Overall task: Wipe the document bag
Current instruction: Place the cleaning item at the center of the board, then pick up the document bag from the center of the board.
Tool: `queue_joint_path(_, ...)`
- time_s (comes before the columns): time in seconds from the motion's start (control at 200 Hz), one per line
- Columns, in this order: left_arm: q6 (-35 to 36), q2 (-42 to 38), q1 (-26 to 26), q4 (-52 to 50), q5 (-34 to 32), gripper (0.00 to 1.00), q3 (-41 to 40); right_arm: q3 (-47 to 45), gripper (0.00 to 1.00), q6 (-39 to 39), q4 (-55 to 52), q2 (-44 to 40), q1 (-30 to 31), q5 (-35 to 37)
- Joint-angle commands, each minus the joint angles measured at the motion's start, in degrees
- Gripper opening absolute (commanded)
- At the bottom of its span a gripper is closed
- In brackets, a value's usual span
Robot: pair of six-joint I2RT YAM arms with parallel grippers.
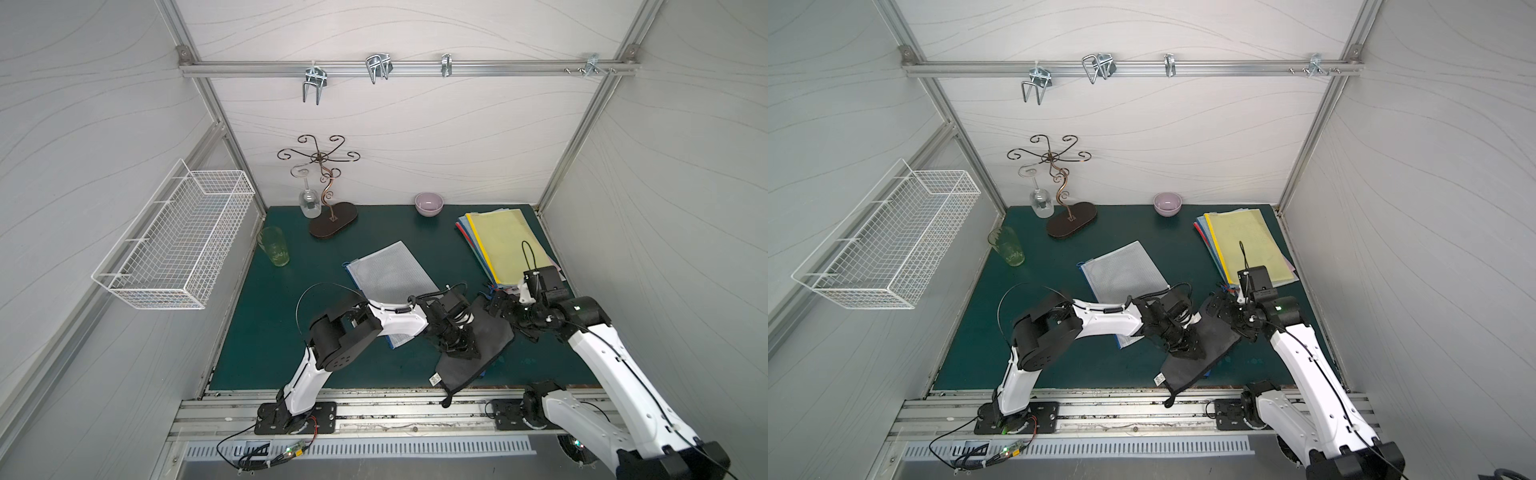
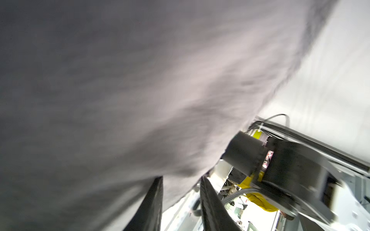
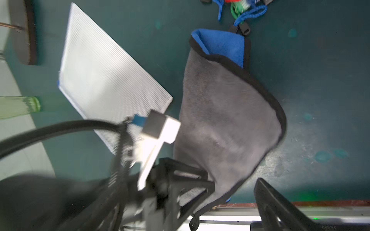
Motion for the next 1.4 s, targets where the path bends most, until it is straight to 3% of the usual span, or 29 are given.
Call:
queue_joint_path(0.0,-0.34,0.16,0.25,-3.76,2.05,0.34,2.94,2.01,0.99,-0.39,-4.11,-1.16,-0.42,1.81)
queue_joint_path(0.145,1.0,-3.5,0.26,-3.11,-0.13,0.35,1.31,2.12,0.97,-2.54,2.49,0.78,-0.43,-0.27)
queue_joint_path(0.27,2.67,-12.46,0.53,0.75,-5.16,0.42,-3.9,2.19,0.88,-6.82,8.71,11.21,-0.09,-7.96)
queue_joint_path(0.44,2.43,-21.8,1.65,2.55,-9.34,0.45,-10.4,3.95,0.7,-11.83,16.5,23.85,2.61,-10.29)
queue_joint_path(0.455,2.21,-22.54,1.93,2.6,-9.78,0.45,-11.17,4.03,0.65,-12.01,17.2,24.8,2.67,-10.5)
queue_joint_path(0.565,0.28,-27.46,5.15,2.97,-12.54,0.44,-17.47,4.36,0.57,-12.57,22.88,31.04,2.9,-13.24)
queue_joint_path(0.685,0.29,-29.61,10.34,2.53,-14.78,0.42,-21.52,6.74,0.54,-13.69,26.5,38.53,4.32,-16.47)
queue_joint_path(0.875,4.53,-25.46,13.52,-1.22,-17.5,0.41,-18.29,11.33,0.59,-16.86,25.09,47.79,8.37,-12.06)
queue_joint_path(1.221,2.43,-21.27,15.6,-0.2,-23.44,0.41,-18.95,9.02,0.65,-18.21,23.64,52.84,12.23,-3.85)
queue_joint_path(1.391,0.5,-18.27,16.15,-1.76,-25.52,0.41,-19.51,8.89,0.66,-18.01,24.52,56.18,15.0,-9.46)
